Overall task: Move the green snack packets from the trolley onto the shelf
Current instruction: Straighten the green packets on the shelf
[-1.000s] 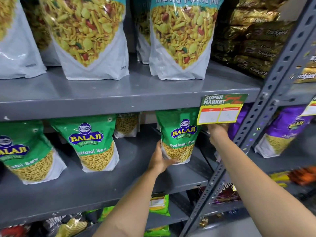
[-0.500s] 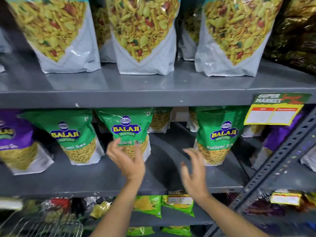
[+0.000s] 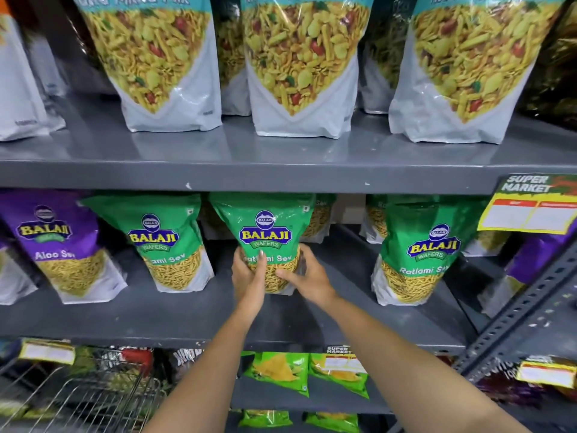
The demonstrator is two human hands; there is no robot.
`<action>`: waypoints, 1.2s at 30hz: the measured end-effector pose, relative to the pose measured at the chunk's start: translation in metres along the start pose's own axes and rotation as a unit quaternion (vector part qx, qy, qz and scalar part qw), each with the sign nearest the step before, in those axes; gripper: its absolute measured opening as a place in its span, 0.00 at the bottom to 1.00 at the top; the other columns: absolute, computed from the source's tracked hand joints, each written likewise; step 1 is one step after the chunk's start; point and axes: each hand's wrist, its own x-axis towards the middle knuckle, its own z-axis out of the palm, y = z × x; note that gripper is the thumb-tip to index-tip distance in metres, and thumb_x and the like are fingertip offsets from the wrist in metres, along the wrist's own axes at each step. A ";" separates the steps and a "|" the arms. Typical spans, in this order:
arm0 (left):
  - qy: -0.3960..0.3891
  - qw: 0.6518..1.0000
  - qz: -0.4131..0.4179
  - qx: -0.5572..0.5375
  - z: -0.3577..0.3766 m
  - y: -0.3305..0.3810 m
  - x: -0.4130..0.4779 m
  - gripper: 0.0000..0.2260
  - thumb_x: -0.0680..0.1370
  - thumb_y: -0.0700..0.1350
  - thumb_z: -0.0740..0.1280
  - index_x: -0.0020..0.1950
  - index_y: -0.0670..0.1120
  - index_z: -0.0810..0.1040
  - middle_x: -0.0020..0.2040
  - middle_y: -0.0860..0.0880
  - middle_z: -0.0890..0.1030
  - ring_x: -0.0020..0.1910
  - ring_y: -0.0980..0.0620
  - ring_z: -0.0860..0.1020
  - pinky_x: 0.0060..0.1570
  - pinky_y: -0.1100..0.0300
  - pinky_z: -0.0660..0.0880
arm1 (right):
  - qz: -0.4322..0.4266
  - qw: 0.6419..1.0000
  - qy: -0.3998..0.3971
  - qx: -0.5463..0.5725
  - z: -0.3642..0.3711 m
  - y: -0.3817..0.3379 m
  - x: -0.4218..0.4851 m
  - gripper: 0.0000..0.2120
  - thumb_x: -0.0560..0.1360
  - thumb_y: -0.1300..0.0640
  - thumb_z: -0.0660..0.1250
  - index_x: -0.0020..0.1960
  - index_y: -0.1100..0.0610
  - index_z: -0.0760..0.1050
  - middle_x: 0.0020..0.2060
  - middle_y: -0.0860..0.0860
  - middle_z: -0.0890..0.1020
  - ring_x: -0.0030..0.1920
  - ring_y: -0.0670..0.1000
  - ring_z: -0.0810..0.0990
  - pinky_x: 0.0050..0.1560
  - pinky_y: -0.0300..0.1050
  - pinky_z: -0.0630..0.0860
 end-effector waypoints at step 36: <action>0.013 0.997 0.012 0.070 -0.176 -0.049 0.072 0.62 0.51 0.44 0.84 0.76 0.49 0.49 0.72 0.55 0.59 0.71 0.60 0.58 0.69 0.63 0.60 | -0.158 0.983 0.097 -0.005 0.147 -0.094 0.044 0.12 0.75 0.58 0.65 0.56 0.61 0.77 0.50 0.58 0.82 0.47 0.53 0.81 0.49 0.43 0.80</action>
